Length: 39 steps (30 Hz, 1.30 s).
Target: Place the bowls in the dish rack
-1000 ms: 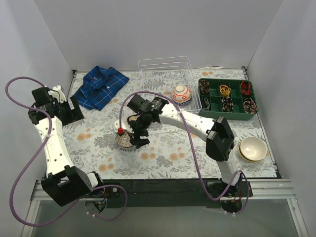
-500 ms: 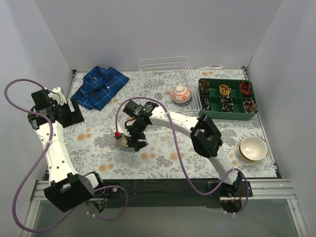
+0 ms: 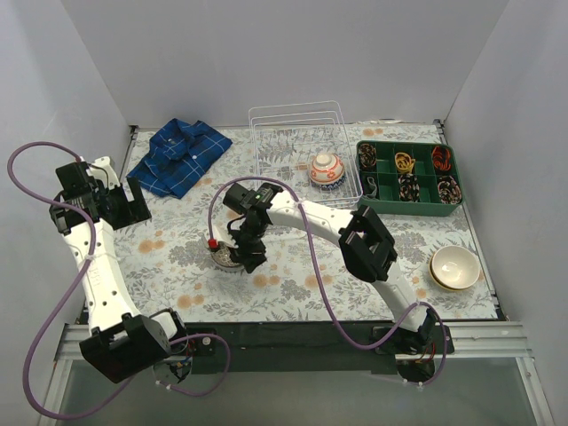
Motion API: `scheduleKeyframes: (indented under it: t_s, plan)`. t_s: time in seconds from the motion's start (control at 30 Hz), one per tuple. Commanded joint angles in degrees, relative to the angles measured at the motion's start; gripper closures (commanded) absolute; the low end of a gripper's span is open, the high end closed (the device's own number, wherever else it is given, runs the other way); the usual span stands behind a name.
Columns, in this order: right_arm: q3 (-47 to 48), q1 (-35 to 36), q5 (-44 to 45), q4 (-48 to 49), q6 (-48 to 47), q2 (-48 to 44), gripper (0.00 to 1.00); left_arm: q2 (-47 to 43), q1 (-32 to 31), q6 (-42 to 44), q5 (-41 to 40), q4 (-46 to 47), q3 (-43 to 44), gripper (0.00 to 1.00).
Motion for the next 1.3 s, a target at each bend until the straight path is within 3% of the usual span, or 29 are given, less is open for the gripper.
scheduleKeyframes:
  t_s: [0.0,0.73,0.8,1.03,1.27]
  plan:
    - [2.14,0.35,-2.24,-5.82,-0.11,-0.3,0.51,-2.77,0.2,-0.45,0.95,0.53,-1.11,0.18]
    - [6.27,0.26,-2.32,-10.92,1.73,-1.71,0.8,-3.21,0.2,-2.82,3.85,3.87,-4.19,0.19]
    - [6.62,0.35,-2.06,-10.83,2.43,-1.53,0.8,-3.03,0.2,-3.0,4.38,4.31,-4.37,0.19]
    - [6.27,1.14,-0.92,-9.96,2.08,-1.53,0.59,-2.24,0.2,-2.47,4.56,5.01,-4.98,0.19]
    - [8.47,1.32,-0.13,-8.64,4.19,0.84,0.62,-2.24,0.2,-2.12,4.47,5.19,-5.25,0.19]
